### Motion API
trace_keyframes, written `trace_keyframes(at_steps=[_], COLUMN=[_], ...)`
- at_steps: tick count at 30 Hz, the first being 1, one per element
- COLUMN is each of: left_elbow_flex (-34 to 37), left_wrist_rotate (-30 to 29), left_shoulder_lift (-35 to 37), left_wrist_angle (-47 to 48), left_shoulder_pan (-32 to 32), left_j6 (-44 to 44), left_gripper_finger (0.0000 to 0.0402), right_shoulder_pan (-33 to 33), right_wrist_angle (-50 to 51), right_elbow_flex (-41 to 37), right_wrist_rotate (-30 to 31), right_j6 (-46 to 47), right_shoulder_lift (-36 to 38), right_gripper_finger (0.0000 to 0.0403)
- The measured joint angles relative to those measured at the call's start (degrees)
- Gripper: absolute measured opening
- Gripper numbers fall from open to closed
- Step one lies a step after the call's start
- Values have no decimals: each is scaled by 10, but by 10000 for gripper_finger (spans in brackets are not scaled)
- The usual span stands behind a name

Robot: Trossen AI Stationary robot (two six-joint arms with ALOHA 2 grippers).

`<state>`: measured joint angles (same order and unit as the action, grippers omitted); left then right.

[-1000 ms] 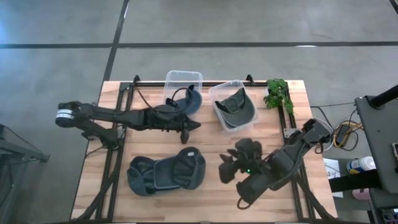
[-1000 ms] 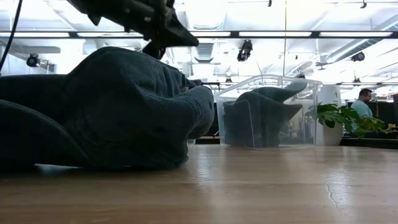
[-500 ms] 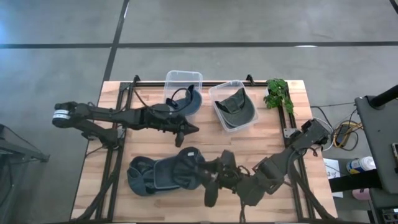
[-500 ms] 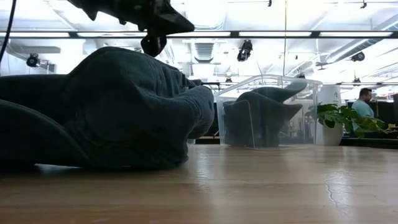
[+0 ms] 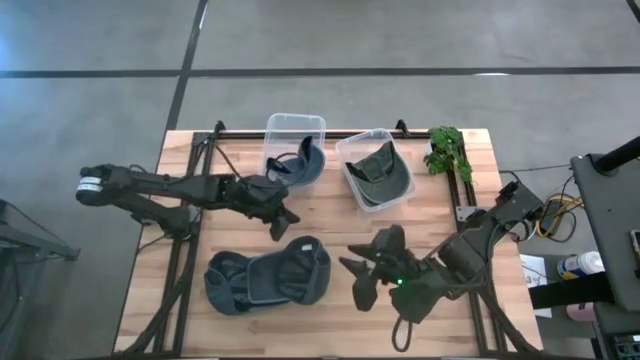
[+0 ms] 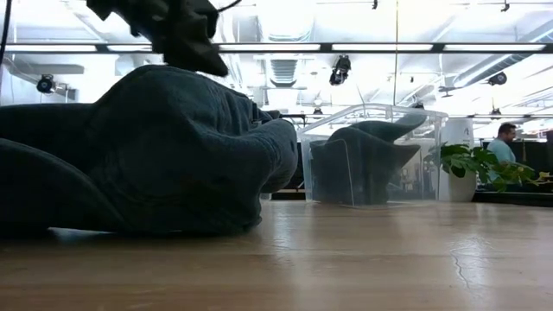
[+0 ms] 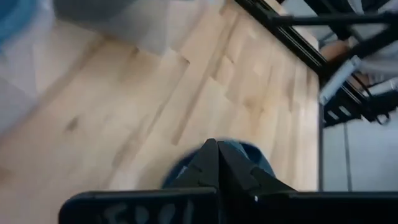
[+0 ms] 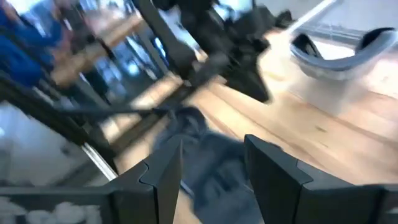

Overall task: Pick & Place hat
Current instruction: Put the right blue cap into the left bin

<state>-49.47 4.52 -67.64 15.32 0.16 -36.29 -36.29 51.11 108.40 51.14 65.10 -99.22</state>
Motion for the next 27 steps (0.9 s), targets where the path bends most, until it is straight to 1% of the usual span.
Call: trace_keyframes(at_steps=[4,6,9,12,14,18,19,21,23,27], left_elbow_flex=[0,0,0,0,0,0,0,1,4,6], left_wrist_rotate=[-3,-23,-85,-141,-159,-159,-161,-167,-175,-180], left_shoulder_lift=[28,41,60,73,77,77,76,72,66,49], left_wrist_angle=[55,93,155,218,249,287,294,306,303,296], left_shoulder_pan=[-45,-76,-127,-175,-204,-249,-255,-262,-262,-260], left_j6=[-35,-62,-111,-185,-224,-252,-249,-215,-144,19], left_gripper_finger=[0,0,0,0,0,0,0,0,0,0], right_shoulder_pan=[39,63,104,147,173,210,217,228,236,236], right_wrist_angle=[41,55,55,47,33,-7,-14,-46,-70,-89], right_elbow_flex=[-25,-40,-56,-73,-90,-127,-136,-156,-174,-187], right_wrist_rotate=[-34,-65,-150,-244,-294,-356,-368,-385,-395,-420], right_j6=[-3,-7,-33,-70,-97,-141,-150,-158,-158,-148], right_shoulder_lift=[0,1,2,-2,-4,-7,-7,-7,-8,-8], right_gripper_finger=[166,166,166,166,166,166,166,166,166,166])
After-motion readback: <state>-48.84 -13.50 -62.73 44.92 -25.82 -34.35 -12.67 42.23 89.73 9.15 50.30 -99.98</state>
